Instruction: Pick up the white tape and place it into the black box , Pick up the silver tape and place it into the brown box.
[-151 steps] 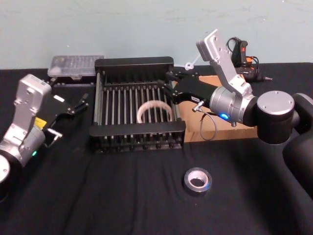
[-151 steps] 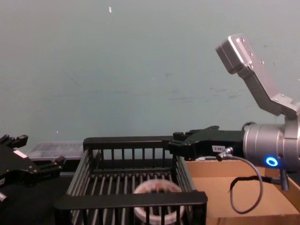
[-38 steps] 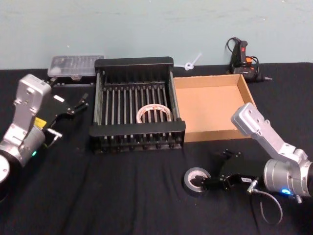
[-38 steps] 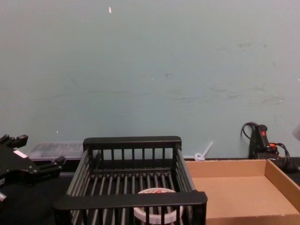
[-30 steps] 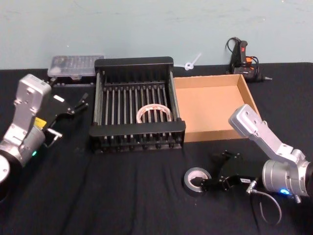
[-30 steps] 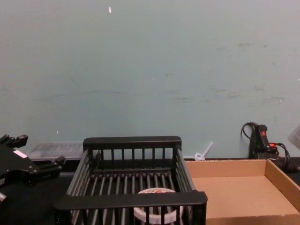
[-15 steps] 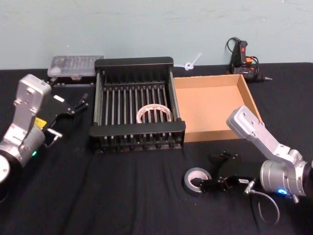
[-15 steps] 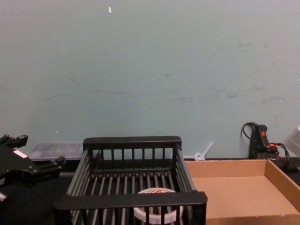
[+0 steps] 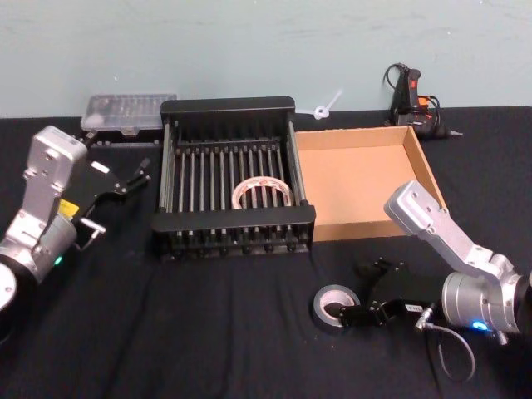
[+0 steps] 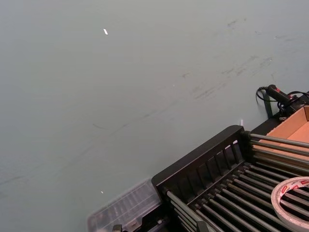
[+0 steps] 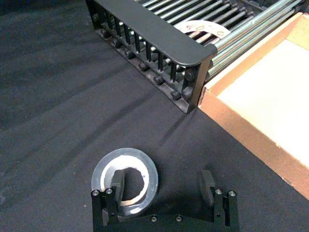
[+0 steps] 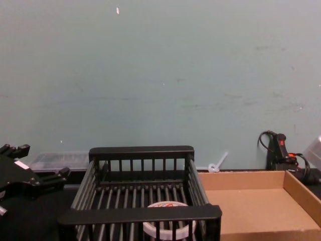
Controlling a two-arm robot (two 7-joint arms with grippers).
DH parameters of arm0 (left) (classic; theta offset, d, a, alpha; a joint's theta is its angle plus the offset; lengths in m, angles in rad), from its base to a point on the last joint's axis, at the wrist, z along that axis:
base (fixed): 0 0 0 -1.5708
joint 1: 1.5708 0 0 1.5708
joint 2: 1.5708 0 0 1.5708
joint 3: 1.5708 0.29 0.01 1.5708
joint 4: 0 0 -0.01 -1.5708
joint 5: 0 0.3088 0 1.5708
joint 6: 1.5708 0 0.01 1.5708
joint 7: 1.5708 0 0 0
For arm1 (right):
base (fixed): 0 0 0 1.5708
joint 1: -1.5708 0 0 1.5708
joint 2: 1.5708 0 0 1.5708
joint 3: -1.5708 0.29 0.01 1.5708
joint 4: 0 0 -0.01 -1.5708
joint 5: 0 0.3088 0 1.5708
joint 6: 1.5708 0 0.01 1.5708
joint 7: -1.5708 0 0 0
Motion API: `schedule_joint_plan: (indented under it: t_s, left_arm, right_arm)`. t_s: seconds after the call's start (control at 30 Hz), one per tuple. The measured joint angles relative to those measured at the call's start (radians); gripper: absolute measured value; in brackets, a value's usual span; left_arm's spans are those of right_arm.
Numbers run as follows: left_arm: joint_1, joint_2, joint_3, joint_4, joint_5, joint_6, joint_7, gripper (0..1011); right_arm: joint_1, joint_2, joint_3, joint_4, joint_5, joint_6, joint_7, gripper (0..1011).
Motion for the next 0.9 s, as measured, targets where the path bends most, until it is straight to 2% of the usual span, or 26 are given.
schedule_joint_plan:
  t_s: [0.13, 0.4, 0.63, 0.67, 0.9]
  left_arm:
    - [0.000, 0.000, 0.000, 0.000, 0.000, 0.000, 0.000, 1001]
    - [0.000, 0.000, 0.000, 0.000, 0.000, 0.000, 0.000, 1001]
    - [0.000, 0.000, 0.000, 0.000, 0.000, 0.000, 0.000, 1001]
    - [0.000, 0.000, 0.000, 0.000, 0.000, 0.000, 0.000, 1001]
    - [0.000, 0.000, 0.000, 0.000, 0.000, 0.000, 0.000, 1002]
  right_arm:
    - [0.000, 0.000, 0.000, 0.000, 0.000, 0.000, -0.001, 1002]
    - [-0.001, 0.000, 0.001, -0.001, 0.002, 0.000, -0.002, 861]
    - [-0.001, 0.000, 0.001, -0.002, 0.002, 0.000, -0.002, 634]
    - [-0.001, 0.000, 0.001, -0.002, 0.002, 0.000, -0.002, 573]
    - [-0.001, 0.000, 0.001, -0.002, 0.002, 0.000, -0.003, 388]
